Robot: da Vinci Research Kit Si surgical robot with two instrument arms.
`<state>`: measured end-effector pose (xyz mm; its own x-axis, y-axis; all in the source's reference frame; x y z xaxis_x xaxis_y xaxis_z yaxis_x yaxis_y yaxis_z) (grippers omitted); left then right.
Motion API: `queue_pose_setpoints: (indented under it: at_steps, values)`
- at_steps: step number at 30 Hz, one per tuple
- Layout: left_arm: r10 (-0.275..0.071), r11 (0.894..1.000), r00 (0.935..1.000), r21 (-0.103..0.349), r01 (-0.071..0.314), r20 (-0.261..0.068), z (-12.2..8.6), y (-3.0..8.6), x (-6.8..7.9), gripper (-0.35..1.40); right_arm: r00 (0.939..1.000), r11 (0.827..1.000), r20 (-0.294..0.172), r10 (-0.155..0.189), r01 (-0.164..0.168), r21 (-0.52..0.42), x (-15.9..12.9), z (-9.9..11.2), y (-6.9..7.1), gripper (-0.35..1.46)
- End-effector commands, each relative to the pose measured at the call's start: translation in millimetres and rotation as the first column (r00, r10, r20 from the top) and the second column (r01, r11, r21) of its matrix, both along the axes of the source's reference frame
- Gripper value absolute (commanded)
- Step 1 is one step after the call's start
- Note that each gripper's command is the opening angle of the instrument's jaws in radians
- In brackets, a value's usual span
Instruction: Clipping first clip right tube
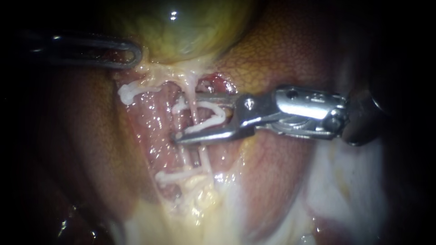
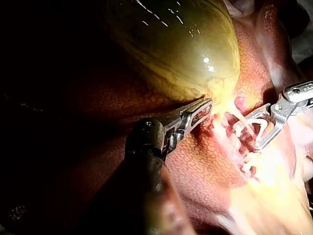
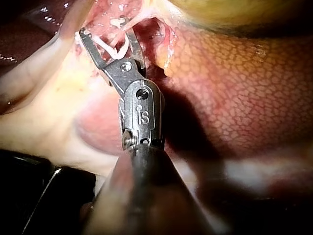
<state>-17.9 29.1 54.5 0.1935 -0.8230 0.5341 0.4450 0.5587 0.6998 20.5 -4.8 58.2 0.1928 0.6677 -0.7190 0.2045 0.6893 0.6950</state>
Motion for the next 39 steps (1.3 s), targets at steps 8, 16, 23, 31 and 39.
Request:
queue_pose_setpoints:
  at_steps: [8,16,23,31,39]
  values:
    - [0.0,1.0,1.0,0.0,0.0,0.0,0.0,0.0,0.1,-0.35,0.9975,0.996,-0.022,-0.067,0.068,0.059,0.2,0.7,-2.4,0.44]
    - [0.0,1.0,1.0,0.001,0.0,0.0,0.0,0.0,0.1,-0.35,0.9929,0.986,-0.07,-0.096,0.104,0.133,0.2,0.7,-2.5,0.42]
    - [0.0,1.0,1.0,0.001,0.0,0.001,0.0,0.0,0.1,-0.35,0.9795,0.955,-0.172,-0.104,0.147,0.258,0.1,0.7,-2.5,0.41]
    - [0.0,1.0,1.0,0.0,0.0,0.0,0.0,0.0,0.1,-0.35,0.9653,0.93,-0.229,-0.125,0.194,0.312,-0.2,0.6,-2.6,0.36]
    - [0.0,1.0,1.0,0.0,0.0,0.001,0.0,0.0,0.1,-0.35,0.9631,0.926,-0.237,-0.128,0.201,0.318,-0.2,0.5,-2.7,0.2]
